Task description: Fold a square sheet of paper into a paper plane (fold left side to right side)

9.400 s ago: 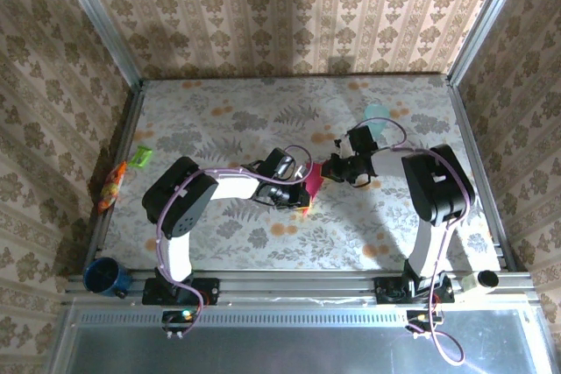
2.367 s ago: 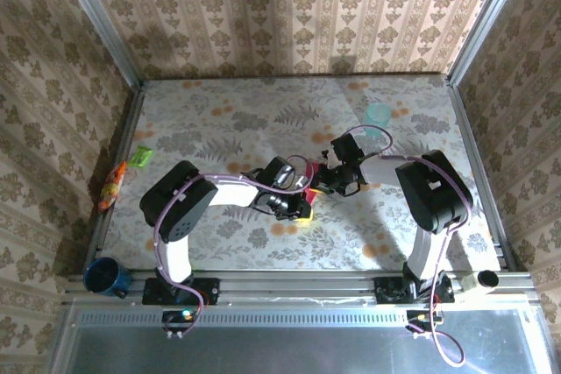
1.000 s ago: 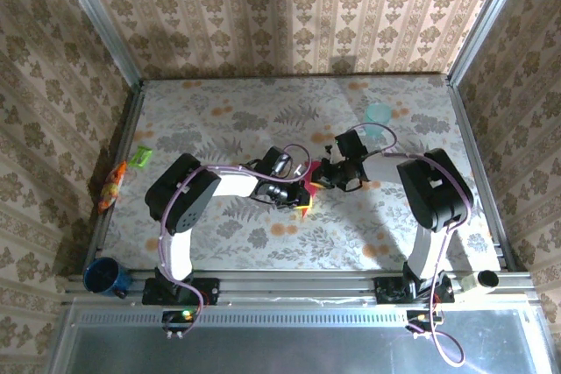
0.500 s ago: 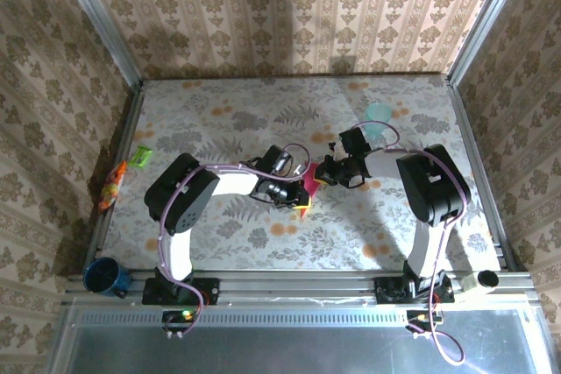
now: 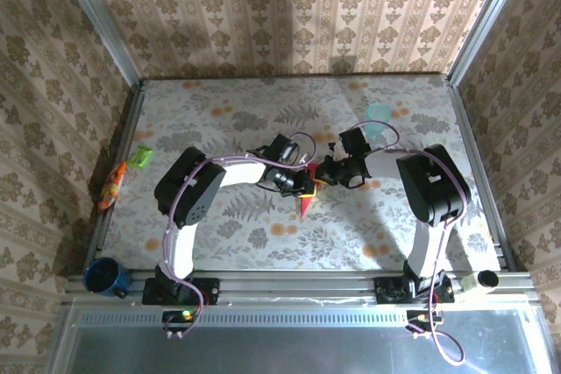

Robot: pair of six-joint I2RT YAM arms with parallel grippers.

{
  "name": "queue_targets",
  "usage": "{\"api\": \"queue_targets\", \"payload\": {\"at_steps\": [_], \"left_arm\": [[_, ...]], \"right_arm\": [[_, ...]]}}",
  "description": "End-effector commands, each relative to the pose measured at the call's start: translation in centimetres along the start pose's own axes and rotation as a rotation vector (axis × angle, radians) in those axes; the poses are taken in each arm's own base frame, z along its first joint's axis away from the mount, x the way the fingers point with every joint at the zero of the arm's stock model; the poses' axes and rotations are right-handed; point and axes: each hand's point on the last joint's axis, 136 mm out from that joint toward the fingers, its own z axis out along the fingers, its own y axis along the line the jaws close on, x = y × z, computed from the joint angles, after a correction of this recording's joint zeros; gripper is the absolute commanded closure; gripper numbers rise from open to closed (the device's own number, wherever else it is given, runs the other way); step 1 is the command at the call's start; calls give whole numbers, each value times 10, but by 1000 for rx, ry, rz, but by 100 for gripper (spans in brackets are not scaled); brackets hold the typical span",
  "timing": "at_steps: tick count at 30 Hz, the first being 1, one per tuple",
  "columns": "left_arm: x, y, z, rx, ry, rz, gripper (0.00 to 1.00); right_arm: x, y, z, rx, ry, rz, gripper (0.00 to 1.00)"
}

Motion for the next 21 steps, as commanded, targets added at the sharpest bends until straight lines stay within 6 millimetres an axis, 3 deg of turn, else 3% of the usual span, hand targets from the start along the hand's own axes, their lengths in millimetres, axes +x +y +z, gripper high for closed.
{"api": "queue_targets", "payload": {"at_steps": [1, 11, 17, 21], "left_arm": [[2, 5, 2, -23, 25, 9, 100], [43, 26, 0, -108, 98, 2, 100], [67, 25, -3, -103, 134, 13, 100], [71, 15, -11, -50, 125, 19, 100]], "right_arm": [[19, -31, 8, 112, 45, 38, 100], [22, -38, 9, 148, 66, 39, 100], [21, -39, 12, 149, 72, 40, 100], [16, -35, 11, 145, 66, 36, 100]]}}
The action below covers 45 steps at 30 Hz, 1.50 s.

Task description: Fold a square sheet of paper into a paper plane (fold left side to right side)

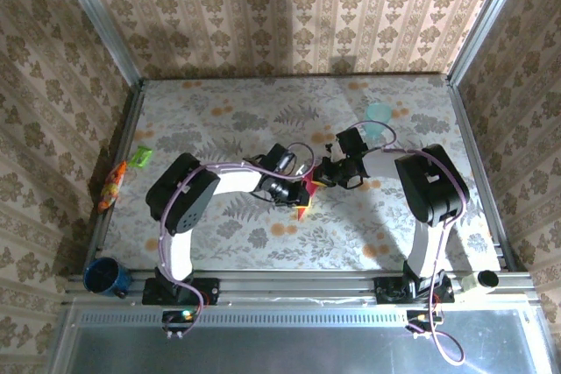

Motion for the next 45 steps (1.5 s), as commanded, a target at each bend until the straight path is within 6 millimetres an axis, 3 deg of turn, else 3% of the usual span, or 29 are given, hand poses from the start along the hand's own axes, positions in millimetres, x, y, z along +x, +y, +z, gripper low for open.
{"api": "queue_targets", "payload": {"at_steps": [1, 9, 13, 21, 24, 28, 33, 34, 36, 42, 45], "left_arm": [[26, 2, -6, 10, 64, -28, 100], [-19, -8, -52, -38, -125, 89, 97], [-32, -7, -79, -91, -237, 141, 86], [-38, 12, -134, -235, -474, 169, 65], [-38, 18, -157, -296, -557, 182, 54], [-39, 24, -184, -360, -655, 195, 47], [-35, 30, -213, -408, -773, 203, 38], [-34, 31, -218, -412, -793, 202, 36], [-31, 36, -225, -422, -822, 196, 31], [-22, 51, -242, -451, -901, 180, 10], [-17, 57, -247, -450, -926, 188, 5]], "right_arm": [[9, -35, 9, 127, 30, 42, 100], [-10, 7, -15, 48, -43, -31, 100], [-14, 23, -40, 62, -105, -86, 95], [4, 21, -91, 165, -212, -125, 73], [14, 16, -105, 210, -237, -126, 63], [25, 11, -117, 261, -259, -125, 46], [32, 7, -119, 337, -264, -124, 22], [32, 8, -118, 353, -264, -128, 11], [33, 8, -118, 400, -257, -132, 0], [36, 12, -105, 520, -206, -124, 0], [36, 20, -92, 555, -188, -128, 0]]}}
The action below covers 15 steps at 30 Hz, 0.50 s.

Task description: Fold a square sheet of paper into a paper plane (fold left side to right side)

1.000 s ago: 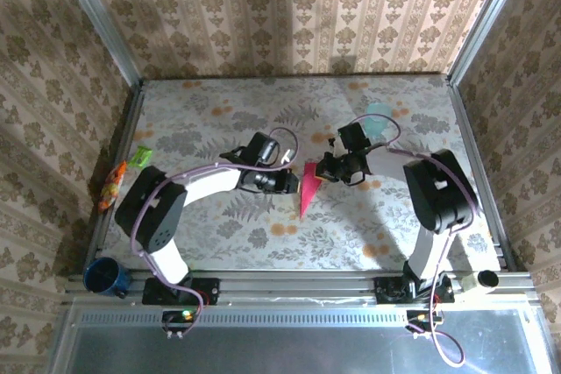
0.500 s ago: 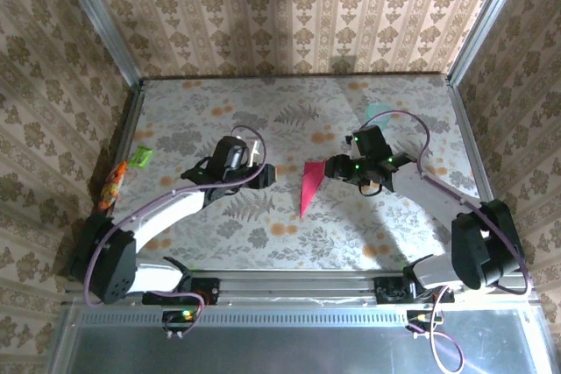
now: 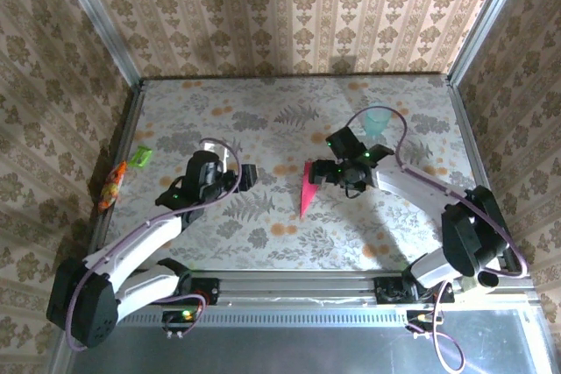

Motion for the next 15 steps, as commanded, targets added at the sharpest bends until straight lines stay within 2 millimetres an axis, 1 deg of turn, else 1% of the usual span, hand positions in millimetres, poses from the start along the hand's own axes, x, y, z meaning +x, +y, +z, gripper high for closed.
{"api": "queue_targets", "payload": {"at_steps": [1, 5, 9, 11, 13, 15], "left_arm": [[-7, 9, -7, -14, -68, 14, 4], [-4, 20, -12, -29, -92, -5, 4], [1, 26, -13, -31, -83, -17, 4], [4, 25, -12, -19, -74, -14, 4], [3, 34, -12, -41, -76, -28, 4], [6, 36, -12, -44, -70, -29, 4]], "right_arm": [[5, -1, 7, 114, 32, 6, 0], [5, 18, 20, 158, 56, -60, 0], [4, 29, 34, 224, 88, -125, 0], [5, 31, 43, 250, 106, -147, 1], [5, 35, 51, 254, 115, -155, 7], [4, 37, 58, 252, 123, -149, 13]]}}
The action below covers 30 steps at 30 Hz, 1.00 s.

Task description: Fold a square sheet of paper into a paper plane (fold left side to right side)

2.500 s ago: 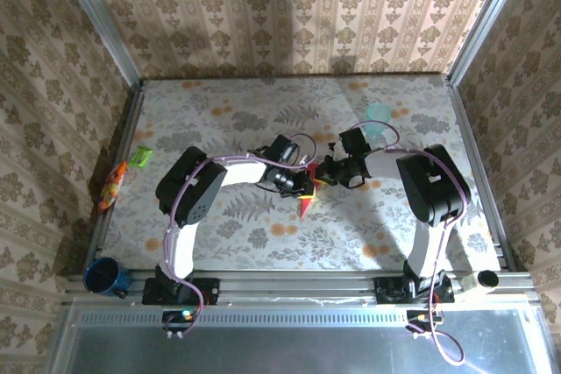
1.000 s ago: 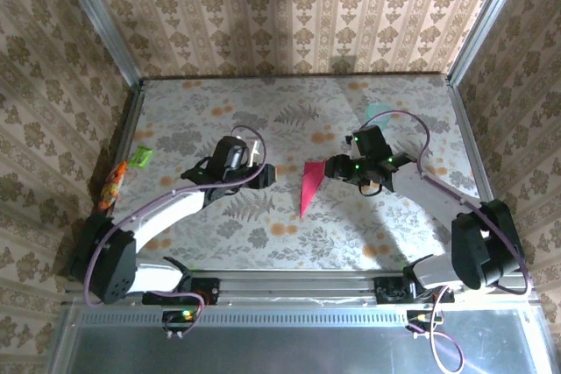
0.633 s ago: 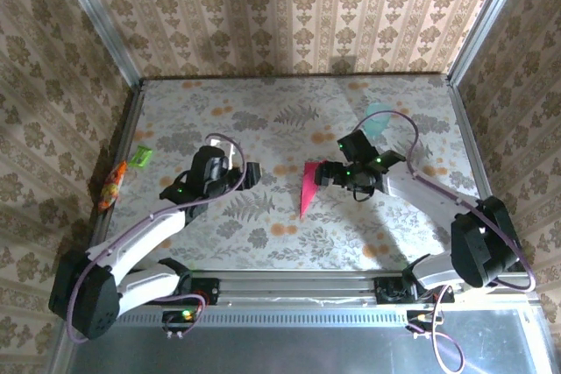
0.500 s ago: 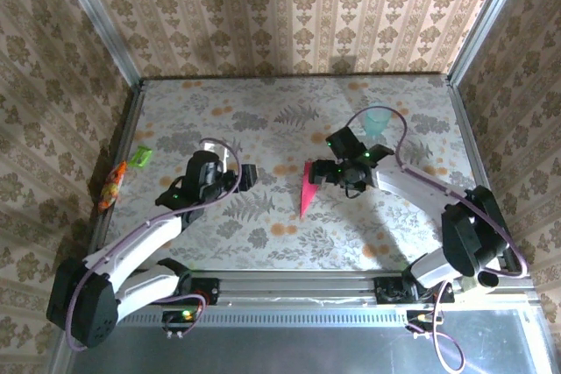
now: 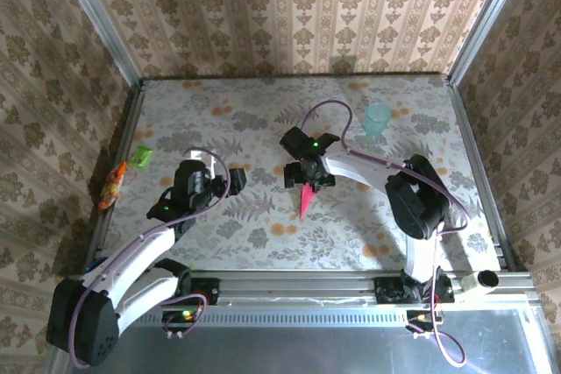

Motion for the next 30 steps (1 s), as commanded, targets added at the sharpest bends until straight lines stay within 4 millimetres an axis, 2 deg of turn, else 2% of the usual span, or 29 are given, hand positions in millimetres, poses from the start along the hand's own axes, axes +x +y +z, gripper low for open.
{"api": "queue_targets", "payload": {"at_steps": [1, 9, 16, 28, 30], "left_arm": [[0, 4, -1, 3, -8, 8, 4], [5, 7, 1, 9, 12, 8, 4], [5, 8, 2, 8, 15, 1, 4], [2, 6, 3, 17, 16, -6, 3], [1, 6, 3, 18, 15, -6, 3]], "right_arm": [[2, -9, 9, 76, 27, -15, 16], [1, -6, 28, 111, 65, -26, 34], [3, -9, 32, 118, 74, -12, 50], [1, -12, 22, 92, 53, 6, 84], [0, -13, 20, 89, 49, 7, 92]]}}
